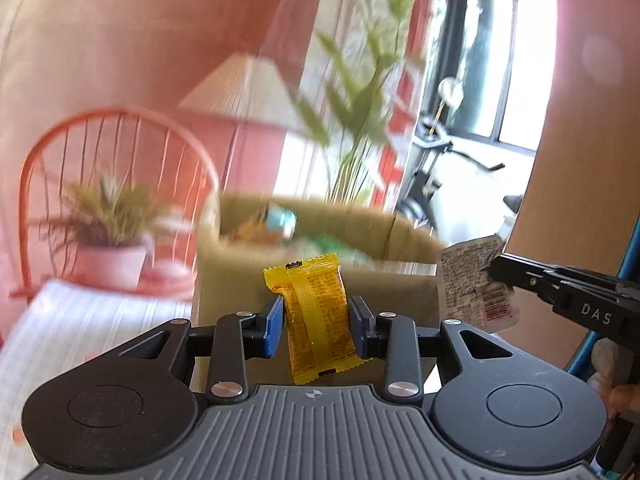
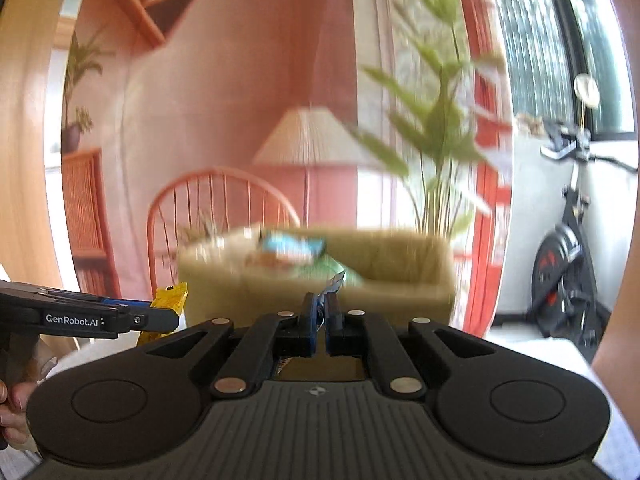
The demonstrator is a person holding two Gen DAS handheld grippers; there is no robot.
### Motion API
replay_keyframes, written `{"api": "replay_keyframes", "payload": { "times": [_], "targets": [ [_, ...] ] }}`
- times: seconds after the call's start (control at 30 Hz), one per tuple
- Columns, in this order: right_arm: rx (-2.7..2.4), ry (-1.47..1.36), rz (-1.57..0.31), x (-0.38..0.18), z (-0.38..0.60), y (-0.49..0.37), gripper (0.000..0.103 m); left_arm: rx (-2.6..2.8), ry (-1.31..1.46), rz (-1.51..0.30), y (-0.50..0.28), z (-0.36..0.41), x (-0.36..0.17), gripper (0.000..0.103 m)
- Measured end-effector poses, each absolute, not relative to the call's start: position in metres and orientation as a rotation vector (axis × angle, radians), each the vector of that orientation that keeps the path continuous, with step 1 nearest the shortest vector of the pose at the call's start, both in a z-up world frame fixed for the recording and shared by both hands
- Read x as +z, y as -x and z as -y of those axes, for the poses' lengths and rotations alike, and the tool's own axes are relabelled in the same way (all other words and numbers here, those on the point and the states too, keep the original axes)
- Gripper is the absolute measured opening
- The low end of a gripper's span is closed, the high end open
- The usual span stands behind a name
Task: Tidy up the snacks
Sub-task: 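Lift both packets and carry them over the open box, then open both grippers to drop the packets into the box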
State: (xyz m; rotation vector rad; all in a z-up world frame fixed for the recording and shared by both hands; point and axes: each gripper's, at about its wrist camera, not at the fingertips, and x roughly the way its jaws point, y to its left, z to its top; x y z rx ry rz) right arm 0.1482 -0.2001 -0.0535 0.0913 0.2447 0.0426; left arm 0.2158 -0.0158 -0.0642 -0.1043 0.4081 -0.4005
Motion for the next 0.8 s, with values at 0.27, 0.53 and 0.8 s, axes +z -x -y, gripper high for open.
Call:
{"api": "replay_keyframes", "payload": {
  "times": [0.27, 0.53, 0.8],
  "targets": [
    [0.025, -0.028, -0.179, -0.020, 0.216, -0.194, 0.004, -0.411, 0.093, -0.357, -0.259, 0.030, -0.025, 0.037],
    [-0.023, -0.005, -0.258, -0.035, 0.242, -0.263, 0.004, -0.390, 0.066, -0.443, -0.322, 0.041, -0.033, 0.037],
    [-0.031, -0.041, -0.373, -0.066, 0.254, -0.296, 0.006, -0.376, 0.041, -0.525, -0.345, 0.036, -0.051, 0.043]
  ]
}}
